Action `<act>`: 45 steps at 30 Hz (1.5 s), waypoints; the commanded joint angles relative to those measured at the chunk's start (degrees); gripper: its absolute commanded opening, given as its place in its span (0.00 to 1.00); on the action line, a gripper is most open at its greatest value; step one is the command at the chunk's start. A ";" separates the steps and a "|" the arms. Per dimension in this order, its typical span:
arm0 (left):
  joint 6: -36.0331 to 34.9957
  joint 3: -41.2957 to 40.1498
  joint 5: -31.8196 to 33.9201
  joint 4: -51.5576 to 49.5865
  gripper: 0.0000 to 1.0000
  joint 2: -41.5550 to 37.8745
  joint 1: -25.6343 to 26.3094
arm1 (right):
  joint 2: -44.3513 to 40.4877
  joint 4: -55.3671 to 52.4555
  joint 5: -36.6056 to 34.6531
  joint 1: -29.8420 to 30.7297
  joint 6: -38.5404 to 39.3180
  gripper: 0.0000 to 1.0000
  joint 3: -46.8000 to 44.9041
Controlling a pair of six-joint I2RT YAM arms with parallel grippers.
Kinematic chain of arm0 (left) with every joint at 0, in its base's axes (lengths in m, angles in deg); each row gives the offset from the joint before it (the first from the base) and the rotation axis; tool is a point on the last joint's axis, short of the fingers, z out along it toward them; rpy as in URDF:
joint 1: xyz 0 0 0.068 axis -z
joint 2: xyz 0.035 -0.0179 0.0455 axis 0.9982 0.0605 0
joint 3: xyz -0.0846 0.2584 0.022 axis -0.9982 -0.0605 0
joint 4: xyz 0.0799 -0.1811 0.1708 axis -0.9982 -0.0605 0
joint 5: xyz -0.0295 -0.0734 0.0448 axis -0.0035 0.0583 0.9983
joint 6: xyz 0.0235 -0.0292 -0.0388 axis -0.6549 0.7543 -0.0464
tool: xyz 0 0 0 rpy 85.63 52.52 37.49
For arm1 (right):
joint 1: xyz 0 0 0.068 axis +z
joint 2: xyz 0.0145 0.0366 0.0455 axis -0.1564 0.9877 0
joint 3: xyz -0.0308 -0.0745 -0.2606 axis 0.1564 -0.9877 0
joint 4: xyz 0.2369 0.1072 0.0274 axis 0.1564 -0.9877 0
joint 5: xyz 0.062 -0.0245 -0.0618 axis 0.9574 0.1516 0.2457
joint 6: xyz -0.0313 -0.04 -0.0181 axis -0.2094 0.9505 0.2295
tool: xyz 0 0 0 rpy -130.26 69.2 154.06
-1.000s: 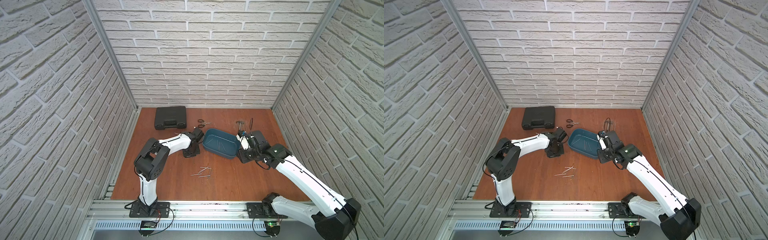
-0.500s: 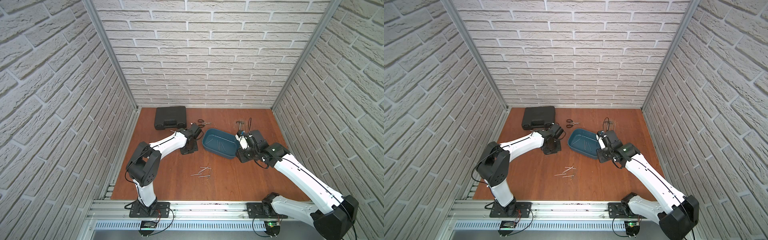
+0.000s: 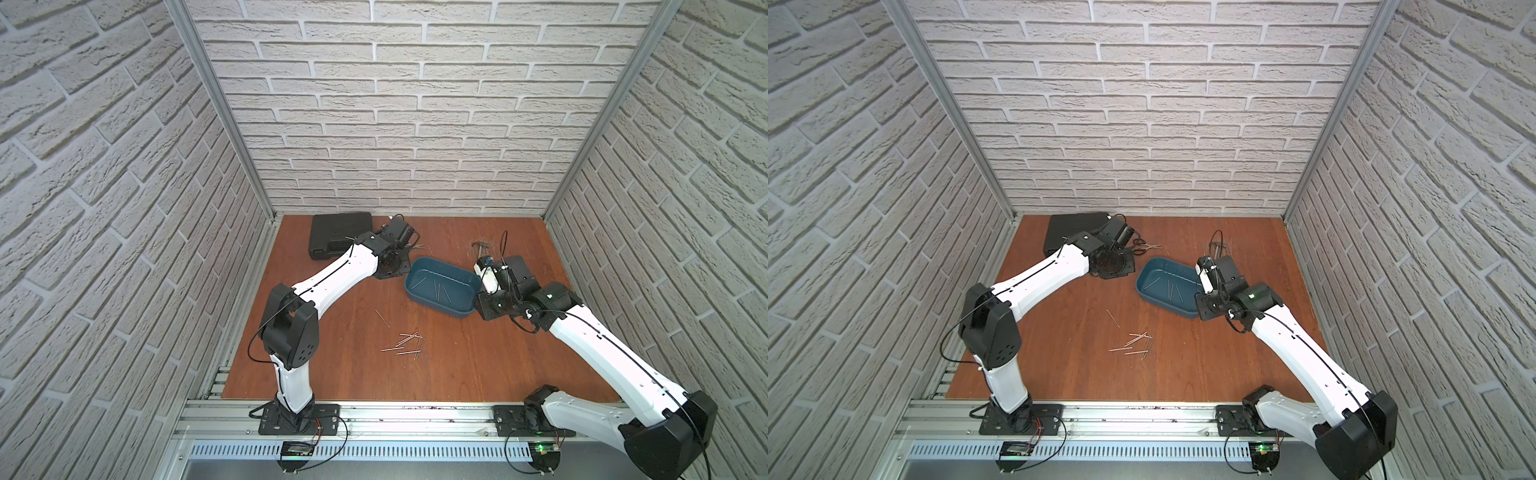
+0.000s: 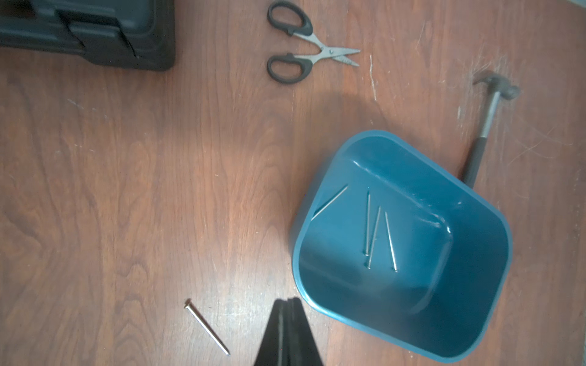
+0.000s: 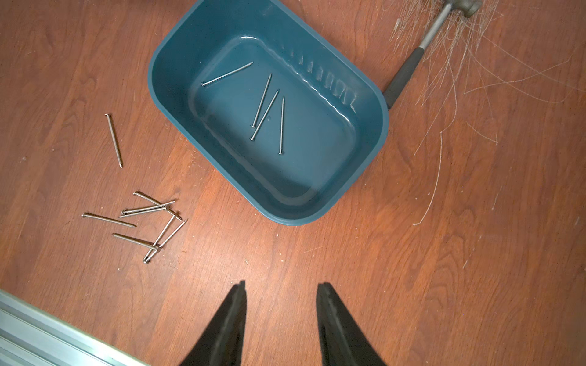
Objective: Put the nails on the desktop into the storage box
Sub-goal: Pick up the nail from the center of the board.
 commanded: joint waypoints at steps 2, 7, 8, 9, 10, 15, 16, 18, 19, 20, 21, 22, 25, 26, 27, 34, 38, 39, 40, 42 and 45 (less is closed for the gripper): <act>2.83 -6.77 -0.67 -0.04 0.21 -0.87 -1.38 | -2.42 0.01 -0.21 -0.45 -0.42 0.41 -0.02; 6.86 -15.70 -1.00 3.22 0.30 -3.67 -2.81 | -2.58 0.10 0.28 -0.45 -0.32 0.41 -0.77; 7.31 -16.79 -1.21 3.69 0.31 -3.73 -2.99 | -2.38 0.23 0.54 -0.50 -0.31 0.41 -0.77; 7.60 -17.44 -1.25 3.98 0.32 -3.57 -3.12 | -2.24 0.36 0.77 -0.46 -0.30 0.41 -0.77; 7.75 -17.92 -1.21 4.13 0.32 -3.16 -3.26 | -2.05 0.45 1.04 -0.42 -0.33 0.41 -0.77; 7.83 -17.88 -1.75 4.73 0.32 -0.49 -3.28 | -1.47 0.71 1.79 -0.45 -0.46 0.41 -0.41; 7.83 -17.79 -1.90 4.82 0.32 -0.09 -3.18 | -1.45 0.71 1.80 -0.45 -0.50 0.41 -0.35; 7.84 -17.81 -2.11 5.06 0.32 0.69 -3.17 | -1.64 0.63 1.73 -0.46 -0.51 0.41 -0.46; 7.83 -17.75 -2.25 5.03 0.32 1.04 -3.22 | -1.84 0.50 1.63 -0.50 -0.54 0.41 -0.57; 7.91 -17.83 -2.40 5.07 0.32 1.33 -3.22 | -1.97 0.38 1.47 -0.48 -0.60 0.41 -0.72; 7.94 -17.91 -2.48 5.03 0.32 1.46 -3.22 | -2.22 0.36 1.32 -0.46 -0.59 0.41 -0.85; 7.96 -18.08 -2.58 5.14 0.32 1.69 -3.13 | -2.42 0.28 1.19 -0.48 -0.59 0.41 -1.07; 8.09 -18.46 -2.80 5.25 0.32 2.16 -3.21 | -3.03 0.27 1.01 -0.45 -0.57 0.41 -1.63; 8.09 -18.58 -2.96 5.32 0.32 2.33 -3.07 | -3.14 0.27 0.92 -0.46 -0.59 0.41 -1.73; 8.17 -18.64 -3.01 5.26 0.32 2.56 -3.10 | -3.27 0.27 0.85 -0.47 -0.58 0.41 -1.74; 9.40 -20.66 -3.49 6.42 0.30 3.05 -3.10 | -3.06 0.27 0.74 -0.43 -0.41 0.41 -1.56; 9.66 -21.54 -3.34 6.82 0.29 3.15 -3.09 | -2.86 0.27 0.92 -0.49 -0.25 0.41 -1.65; 9.66 -21.55 -3.38 6.74 0.29 3.21 -3.13 | -2.92 0.25 0.92 -0.46 -0.30 0.41 -1.65; 9.67 -21.52 -3.40 6.82 0.29 3.39 -3.09 | -2.93 0.28 0.92 -0.45 -0.21 0.41 -1.65; 9.67 -21.67 -3.50 6.99 0.28 3.77 -3.11 | -2.91 0.07 0.83 -0.46 -0.07 0.41 -1.56; 9.68 -21.62 -3.57 6.99 0.25 4.41 -3.08 | -2.84 -0.14 0.50 -0.45 0.20 0.41 -1.39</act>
